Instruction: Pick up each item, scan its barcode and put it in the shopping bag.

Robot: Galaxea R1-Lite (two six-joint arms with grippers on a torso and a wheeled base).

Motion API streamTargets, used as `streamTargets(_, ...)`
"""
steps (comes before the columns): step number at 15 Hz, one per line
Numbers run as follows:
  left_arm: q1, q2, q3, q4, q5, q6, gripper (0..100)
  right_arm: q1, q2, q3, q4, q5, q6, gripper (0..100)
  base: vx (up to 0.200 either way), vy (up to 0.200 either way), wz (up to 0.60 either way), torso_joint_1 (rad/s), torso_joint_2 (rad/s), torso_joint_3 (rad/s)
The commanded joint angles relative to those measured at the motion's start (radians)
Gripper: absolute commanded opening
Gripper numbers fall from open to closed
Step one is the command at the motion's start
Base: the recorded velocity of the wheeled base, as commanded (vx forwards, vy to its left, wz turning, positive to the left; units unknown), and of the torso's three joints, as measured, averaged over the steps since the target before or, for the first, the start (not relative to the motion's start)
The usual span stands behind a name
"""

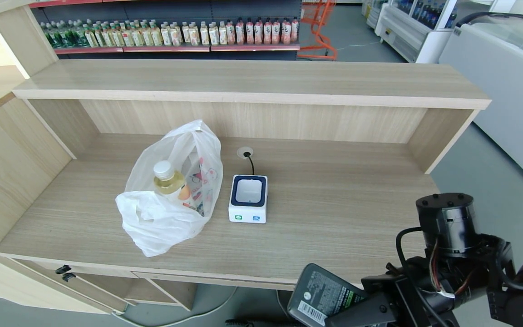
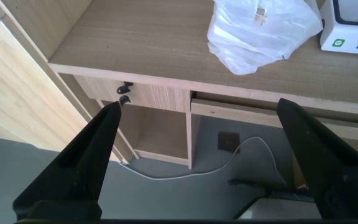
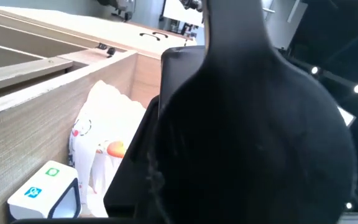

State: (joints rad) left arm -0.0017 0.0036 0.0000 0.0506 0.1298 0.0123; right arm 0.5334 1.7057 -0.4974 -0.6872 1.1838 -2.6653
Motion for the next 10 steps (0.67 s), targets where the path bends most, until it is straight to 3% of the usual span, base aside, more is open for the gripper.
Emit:
streamTargets(1,0.0,-0.001,0.0,0.0,0.001,0.0,100,-0.003,-0.011,-0.001,0.0,0.0,-0.005,0,0.0,0.0,0.0,0.0,0.0,0.0)
streamTargets(10,0.0,-0.001,0.0,0.0,0.001,0.0,100,-0.013,-0.035,-0.001,0.0,0.007,-0.022,0,0.0,0.0,0.0,0.0,0.0,0.0)
